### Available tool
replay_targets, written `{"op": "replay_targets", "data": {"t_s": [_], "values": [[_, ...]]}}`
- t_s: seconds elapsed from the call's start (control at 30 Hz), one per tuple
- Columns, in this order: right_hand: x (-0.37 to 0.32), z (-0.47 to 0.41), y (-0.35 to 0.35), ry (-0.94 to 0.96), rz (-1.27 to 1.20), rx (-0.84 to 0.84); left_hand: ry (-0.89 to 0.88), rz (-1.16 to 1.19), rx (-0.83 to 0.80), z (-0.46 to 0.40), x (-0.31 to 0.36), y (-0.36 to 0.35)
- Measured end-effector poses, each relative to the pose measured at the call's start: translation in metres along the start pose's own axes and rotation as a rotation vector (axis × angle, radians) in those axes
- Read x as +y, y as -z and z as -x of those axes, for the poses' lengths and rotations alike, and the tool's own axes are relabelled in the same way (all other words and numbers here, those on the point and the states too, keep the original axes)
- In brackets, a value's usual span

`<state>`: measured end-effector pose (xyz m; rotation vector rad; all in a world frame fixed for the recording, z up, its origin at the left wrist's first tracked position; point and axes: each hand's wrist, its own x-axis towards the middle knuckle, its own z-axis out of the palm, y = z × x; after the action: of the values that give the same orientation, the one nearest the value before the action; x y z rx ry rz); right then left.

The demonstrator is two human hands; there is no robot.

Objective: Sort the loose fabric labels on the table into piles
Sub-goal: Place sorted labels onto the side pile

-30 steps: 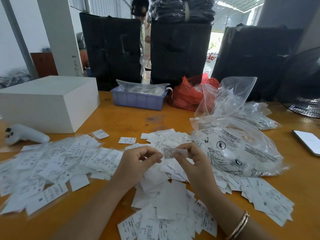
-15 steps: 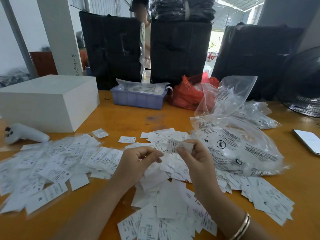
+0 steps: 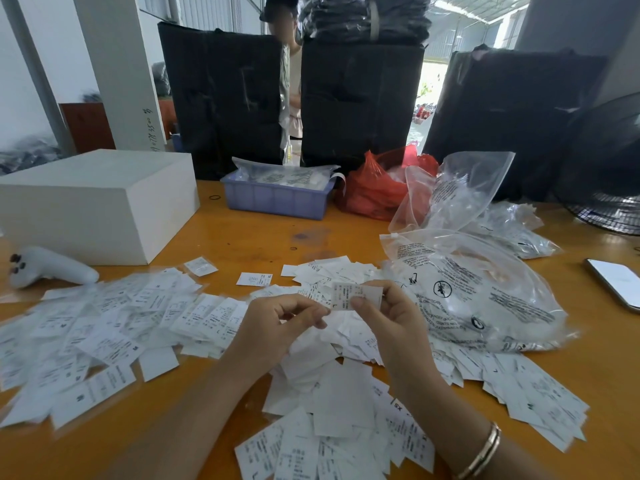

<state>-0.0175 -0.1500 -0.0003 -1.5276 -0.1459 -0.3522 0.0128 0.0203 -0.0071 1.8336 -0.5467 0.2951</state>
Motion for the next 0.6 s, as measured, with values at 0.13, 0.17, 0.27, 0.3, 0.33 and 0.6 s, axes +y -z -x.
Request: {"op": "replay_targets", "data": {"t_s": [0.13,0.17,0.27,0.3,0.33,0.6], "values": [[-0.0011,0.0001,-0.0005,-0.010,-0.028,-0.017,0.011,0.000,-0.010,0.0002,0.0005,-0.0008],[-0.0011,0.0009,-0.0015,-0.017,-0.025,-0.042,0.015,-0.012,-0.010,0.0003,0.0000,-0.0008],[-0.0007,0.0020,-0.0032,-0.038,-0.023,-0.067,0.017,-0.033,-0.003,-0.0004,-0.0013,-0.0005],[-0.0010,0.0017,-0.0029,-0.038,-0.036,-0.059,0.018,-0.031,0.003,-0.0005,-0.0012,-0.0002],[-0.0015,0.0010,-0.0021,-0.032,-0.054,-0.043,0.019,-0.026,0.005,-0.0006,-0.0011,0.0001],[-0.0017,0.0017,-0.0023,-0.048,-0.081,-0.040,0.018,-0.016,-0.015,0.0003,-0.0014,-0.0012]]}}
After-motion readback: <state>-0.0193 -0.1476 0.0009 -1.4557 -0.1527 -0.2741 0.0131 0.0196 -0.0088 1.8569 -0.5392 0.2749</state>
